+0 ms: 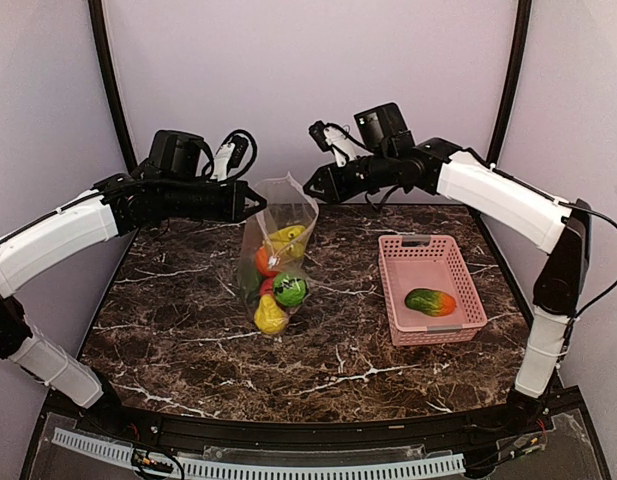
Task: Place the food in the zip-top bag and seal the zipper
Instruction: Adjust the zipper food storage bag at the center of the board.
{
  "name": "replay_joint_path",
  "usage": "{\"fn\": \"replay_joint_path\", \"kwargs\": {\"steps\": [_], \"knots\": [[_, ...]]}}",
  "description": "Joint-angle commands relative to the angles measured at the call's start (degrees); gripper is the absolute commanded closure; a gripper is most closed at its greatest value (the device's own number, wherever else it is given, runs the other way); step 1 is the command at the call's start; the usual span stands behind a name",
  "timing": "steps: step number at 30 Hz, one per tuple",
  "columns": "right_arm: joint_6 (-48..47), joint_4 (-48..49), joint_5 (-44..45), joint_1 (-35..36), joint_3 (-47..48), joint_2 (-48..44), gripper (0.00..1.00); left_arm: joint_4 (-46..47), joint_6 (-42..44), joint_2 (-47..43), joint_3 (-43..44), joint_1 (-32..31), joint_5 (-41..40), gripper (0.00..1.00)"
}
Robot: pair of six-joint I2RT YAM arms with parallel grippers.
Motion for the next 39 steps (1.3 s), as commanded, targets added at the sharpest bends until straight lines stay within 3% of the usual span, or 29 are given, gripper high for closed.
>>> {"fn": "replay_joint_path", "kwargs": {"steps": [1, 5, 9, 13, 16, 24, 32, 39], "knots": [[-1.10, -1.04, 2.19, -0.11, 0.50, 2.47, 0.71, 1.60, -0.11, -0.65, -0.36, 0.05, 0.49, 0.99], [-1.14, -3.11, -1.94, -0.08, 1.55, 4.42, 0.75, 1.75, -0.15, -0.74, -0.36, 0.02, 0.52, 0.99], [-1.62, -4.40, -4.23, -0.18, 3.87, 4.79, 1.00, 1.79, 0.18, -0.83, 0.07, 0.03, 0.11, 0.99], [-4.89, -2.60, -0.65, -0.45, 12.98, 1.67, 1.00, -1.90, 1.99, 0.70, 6.77, 0.01, -7.40, 0.99], [-7.80, -1.34, 0.56, -0.28, 17.57, -0.33, 1.00, -4.88, 3.63, 3.02, 11.20, 0.06, -8.31, 0.99], [-6.94, -2.85, -1.90, -0.35, 12.56, 0.43, 1.00, -14.12, 1.38, 9.39, 16.83, 0.01, -3.65, 0.99], [-8.79, -2.66, 0.46, -0.93, 13.62, 0.00, 1.00, -10.27, 0.74, 6.93, 17.03, 0.01, -2.02, 0.99], [-7.83, -1.88, -3.87, -0.98, 9.19, -0.49, 0.94, -11.05, -2.30, 8.36, 13.85, 0.05, 2.59, 0.99]]}}
